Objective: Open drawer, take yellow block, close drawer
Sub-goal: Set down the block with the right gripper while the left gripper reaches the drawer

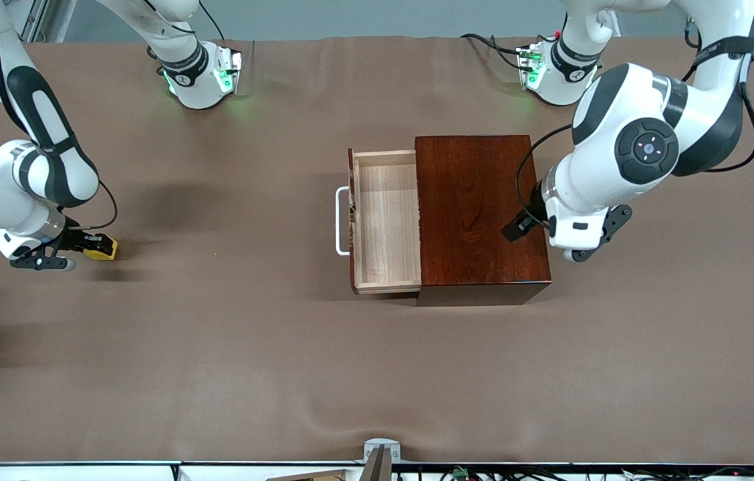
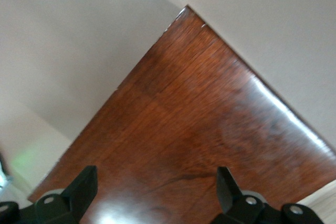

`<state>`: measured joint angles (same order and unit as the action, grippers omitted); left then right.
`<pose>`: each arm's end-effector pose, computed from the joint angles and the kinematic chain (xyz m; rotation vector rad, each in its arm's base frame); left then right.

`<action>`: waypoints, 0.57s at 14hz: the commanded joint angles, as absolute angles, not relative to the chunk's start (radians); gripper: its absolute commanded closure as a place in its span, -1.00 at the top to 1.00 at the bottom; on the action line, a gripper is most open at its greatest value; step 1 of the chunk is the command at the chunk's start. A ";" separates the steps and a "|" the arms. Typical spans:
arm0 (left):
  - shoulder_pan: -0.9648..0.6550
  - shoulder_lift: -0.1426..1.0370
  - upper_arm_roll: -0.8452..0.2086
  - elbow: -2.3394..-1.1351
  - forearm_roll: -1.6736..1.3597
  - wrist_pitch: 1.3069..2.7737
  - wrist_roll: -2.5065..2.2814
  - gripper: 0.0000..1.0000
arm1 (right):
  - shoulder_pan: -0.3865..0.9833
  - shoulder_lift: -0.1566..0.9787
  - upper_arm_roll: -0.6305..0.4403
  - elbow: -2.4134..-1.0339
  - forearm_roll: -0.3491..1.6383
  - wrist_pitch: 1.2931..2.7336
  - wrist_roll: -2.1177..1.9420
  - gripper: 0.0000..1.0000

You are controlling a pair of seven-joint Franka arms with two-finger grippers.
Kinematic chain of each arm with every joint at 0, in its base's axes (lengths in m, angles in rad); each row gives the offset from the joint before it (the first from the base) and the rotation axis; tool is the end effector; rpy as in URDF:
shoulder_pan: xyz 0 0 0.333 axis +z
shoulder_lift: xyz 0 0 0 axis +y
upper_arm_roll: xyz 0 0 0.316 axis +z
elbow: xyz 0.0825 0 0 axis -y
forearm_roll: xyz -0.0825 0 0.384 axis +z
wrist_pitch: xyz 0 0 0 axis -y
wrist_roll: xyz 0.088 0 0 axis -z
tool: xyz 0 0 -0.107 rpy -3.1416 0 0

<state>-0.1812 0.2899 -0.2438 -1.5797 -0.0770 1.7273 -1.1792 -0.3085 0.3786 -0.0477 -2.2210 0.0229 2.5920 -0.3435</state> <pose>0.5788 -0.2529 0.4652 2.8897 1.1819 -0.3088 0.5147 -0.1924 0.2023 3.1382 -0.0454 -0.0134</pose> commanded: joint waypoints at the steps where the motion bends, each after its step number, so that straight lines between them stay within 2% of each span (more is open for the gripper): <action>1: -0.221 0.403 -0.242 -1.430 -0.055 1.709 -1.339 1.00 | -0.379 0.367 -0.026 -2.209 0.020 2.548 -0.420 -1.00; 3: -0.280 0.422 -0.235 -1.424 -0.048 1.709 -1.382 1.00 | -0.397 0.367 -0.026 -2.177 0.020 2.462 -0.440 -1.00; 8: -0.288 0.423 -0.241 -1.378 -0.052 1.824 -1.590 1.00 | -0.420 0.385 -0.026 -2.172 0.020 2.464 -0.443 -1.00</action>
